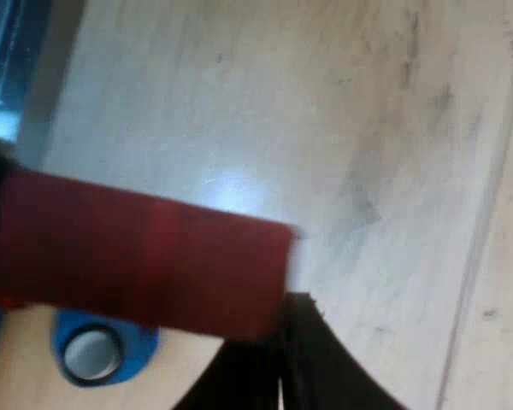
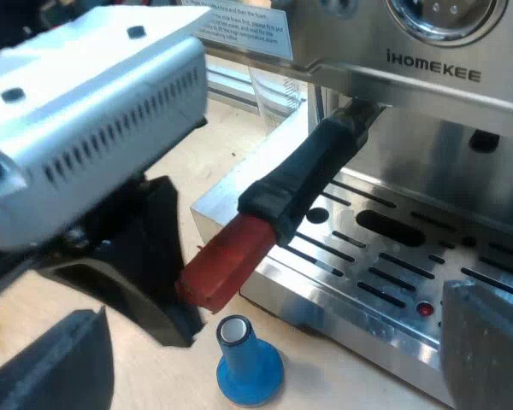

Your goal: Put the handle in the coffee machine

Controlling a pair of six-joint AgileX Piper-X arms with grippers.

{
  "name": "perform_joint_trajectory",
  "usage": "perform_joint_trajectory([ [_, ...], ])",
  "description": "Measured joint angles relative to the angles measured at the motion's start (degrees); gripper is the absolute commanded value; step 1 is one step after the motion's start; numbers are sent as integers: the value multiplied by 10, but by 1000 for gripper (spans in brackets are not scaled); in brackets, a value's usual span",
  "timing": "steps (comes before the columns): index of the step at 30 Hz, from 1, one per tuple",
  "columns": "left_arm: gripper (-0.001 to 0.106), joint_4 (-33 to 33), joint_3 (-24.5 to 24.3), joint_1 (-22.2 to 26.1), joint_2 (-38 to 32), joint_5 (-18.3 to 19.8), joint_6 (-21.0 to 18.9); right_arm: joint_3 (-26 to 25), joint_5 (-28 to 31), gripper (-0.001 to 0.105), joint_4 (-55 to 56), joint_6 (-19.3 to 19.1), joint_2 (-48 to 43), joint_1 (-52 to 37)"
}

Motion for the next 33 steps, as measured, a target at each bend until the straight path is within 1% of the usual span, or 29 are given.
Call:
perform_joint_trajectory([
  [4,0,-7,18,36,-43,42,0,0,0,78,1,0,0,0],
  [8,0,-1,45,78,-83,46,0,0,0,78,2,0,0,0],
  [10,0,1,62,108,-111,48,0,0,-1,78,2,0,0,0],
  [11,0,3,66,117,-120,48,0,0,-1,78,2,0,0,0],
  [13,0,11,71,150,-151,48,0,0,-15,78,2,0,0,0],
  [16,0,24,71,183,-187,50,0,0,-25,78,3,1,0,0],
  [17,0,25,71,188,-192,50,0,0,-25,78,3,1,0,0],
  [19,0,45,71,214,-221,36,-7,0,-25,78,3,1,0,0],
  [24,1,76,71,244,-265,13,-14,0,-25,78,3,1,0,0],
  [26,6,85,71,249,-278,5,-14,0,-25,78,4,1,0,0],
  [27,13,92,69,251,-287,1,-17,0,-25,78,3,1,0,0],
  [28,23,99,68,253,-294,-3,-19,0,-25,78,3,1,0,0],
  [29,29,101,68,253,-296,-4,-19,0,-25,78,3,1,0,0],
  [31,57,109,68,253,-308,-19,-20,0,-25,78,3,1,0,0],
  [32,61,109,68,253,-311,-24,-22,0,-25,78,3,1,0,0],
  [33,71,114,68,253,-314,-28,-22,0,-25,78,3,1,0,0],
])
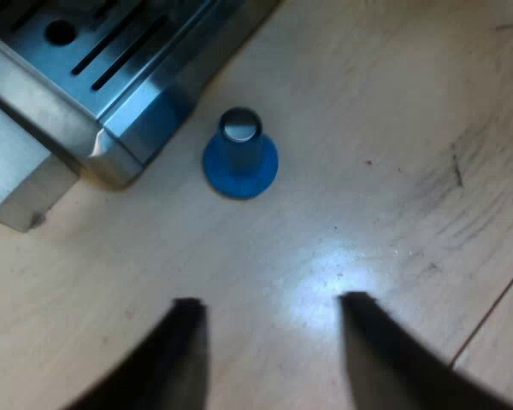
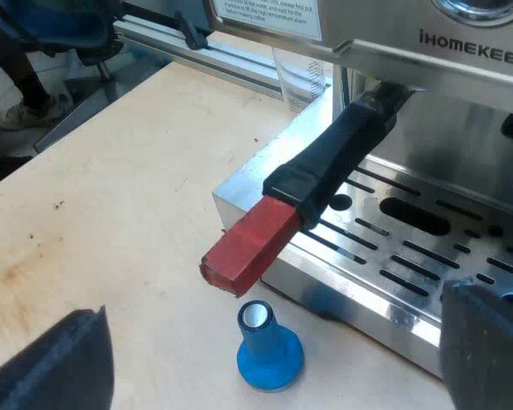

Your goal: Put the handle in the coffee machine

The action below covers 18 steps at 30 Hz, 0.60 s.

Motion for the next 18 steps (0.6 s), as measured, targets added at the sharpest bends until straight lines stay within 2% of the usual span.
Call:
perform_joint_trajectory([
  [1,75,6,0,0,-1,-3,0,0,0,78,0,0,0,0],
  [14,75,20,0,0,-1,-4,0,0,-1,78,1,0,0,0],
  [15,75,18,0,0,-1,2,9,0,-1,78,1,2,0,0],
  [18,75,-4,0,0,-1,27,0,0,-1,78,1,18,0,0],
])
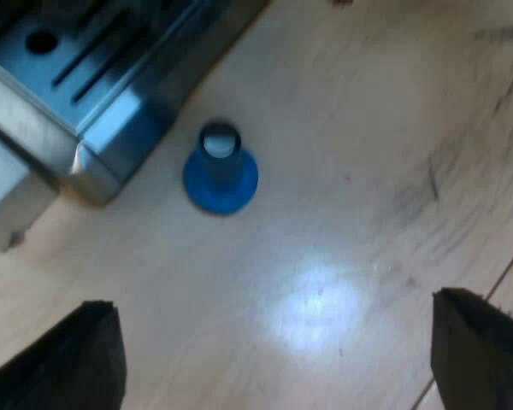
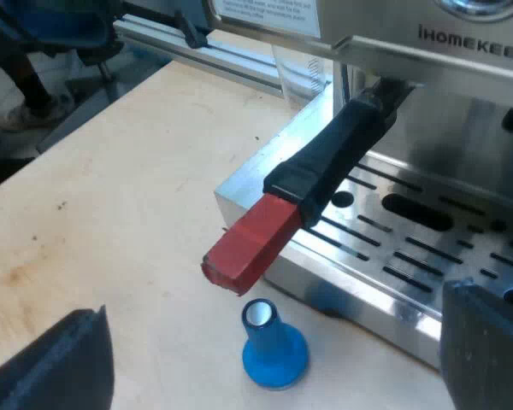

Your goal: Put the handle in the coffee machine

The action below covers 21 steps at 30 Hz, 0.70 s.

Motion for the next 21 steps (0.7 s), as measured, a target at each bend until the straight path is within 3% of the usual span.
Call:
perform_joint_trajectory([
  [7,75,-50,-14,0,-5,9,-103,-16,4,78,46,13,0,-7],
  [11,75,-106,-48,0,-18,-22,-156,-69,4,78,137,23,2,-58],
  [16,75,-155,-87,0,-24,-48,-178,-109,-2,78,187,24,2,-118],
  [21,75,-199,-115,0,-24,-70,-188,-152,-97,78,242,24,2,-298],
])
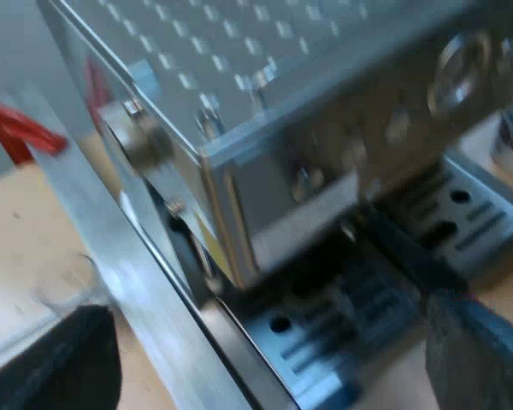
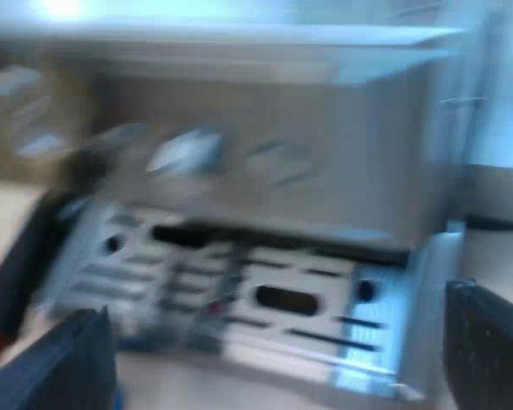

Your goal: Put the handle in the coffee machine

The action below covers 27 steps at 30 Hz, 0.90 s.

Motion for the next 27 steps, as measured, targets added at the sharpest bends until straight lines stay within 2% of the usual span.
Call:
perform_joint_trajectory([
  [4,75,-3,-15,0,0,-17,-1,0,-40,78,24,-1,0,-96],
  [9,75,-6,-16,0,0,-41,-1,0,-87,78,67,-38,-1,-220],
  [13,75,-6,-16,0,0,-44,-2,0,-92,78,94,-66,-8,-281],
  [15,75,-6,-16,0,0,-47,-20,0,-95,78,104,-84,-20,-316],
  [17,75,-6,-16,0,0,-50,-32,0,-98,78,105,-98,-32,-338],
  [22,75,-6,-16,8,-24,-60,-34,0,-98,78,106,-138,-65,-370],
  [27,75,-6,-17,66,-76,-69,-35,0,-94,78,106,-157,-109,-371],
])
